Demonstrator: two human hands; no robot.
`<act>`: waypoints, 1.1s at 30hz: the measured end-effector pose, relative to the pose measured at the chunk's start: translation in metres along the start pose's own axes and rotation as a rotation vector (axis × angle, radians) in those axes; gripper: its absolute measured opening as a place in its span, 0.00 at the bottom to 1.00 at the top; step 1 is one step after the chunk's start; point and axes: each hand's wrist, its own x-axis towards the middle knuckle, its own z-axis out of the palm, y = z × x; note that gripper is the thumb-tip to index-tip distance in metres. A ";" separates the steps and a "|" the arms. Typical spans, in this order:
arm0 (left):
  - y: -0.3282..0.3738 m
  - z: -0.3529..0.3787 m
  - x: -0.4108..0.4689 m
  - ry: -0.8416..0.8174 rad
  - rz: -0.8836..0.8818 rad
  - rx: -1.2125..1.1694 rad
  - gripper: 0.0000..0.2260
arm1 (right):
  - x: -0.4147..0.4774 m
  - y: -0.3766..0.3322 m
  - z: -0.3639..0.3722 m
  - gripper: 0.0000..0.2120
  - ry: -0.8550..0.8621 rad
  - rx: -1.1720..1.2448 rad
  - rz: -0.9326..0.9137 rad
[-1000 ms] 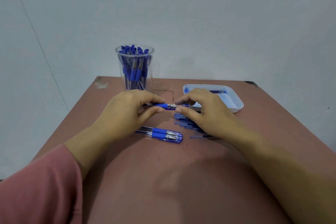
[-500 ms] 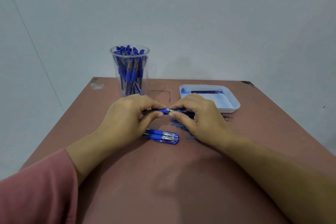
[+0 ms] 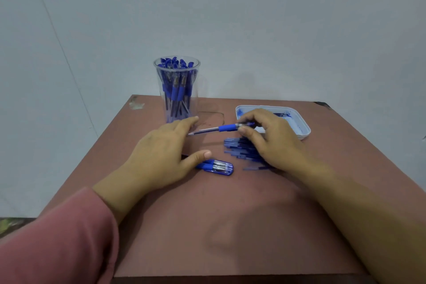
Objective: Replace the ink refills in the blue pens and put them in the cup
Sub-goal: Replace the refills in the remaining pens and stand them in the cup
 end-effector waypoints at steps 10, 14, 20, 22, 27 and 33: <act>-0.005 0.006 -0.017 -0.287 -0.045 0.072 0.49 | 0.003 0.003 -0.034 0.07 0.137 0.228 0.171; -0.004 0.005 -0.016 -0.296 -0.051 0.085 0.49 | 0.019 -0.011 -0.040 0.08 0.248 0.307 0.104; -0.005 0.003 -0.015 -0.310 -0.049 0.087 0.48 | 0.062 -0.027 -0.047 0.04 0.387 0.340 0.068; -0.005 0.003 -0.015 -0.313 -0.047 0.079 0.48 | 0.075 -0.031 -0.045 0.04 0.396 0.330 0.056; -0.007 0.002 -0.015 -0.317 -0.043 0.067 0.49 | 0.103 -0.035 -0.036 0.07 0.428 0.348 0.021; -0.010 0.004 -0.014 -0.308 -0.035 0.058 0.53 | 0.133 -0.047 -0.025 0.09 0.455 0.320 -0.078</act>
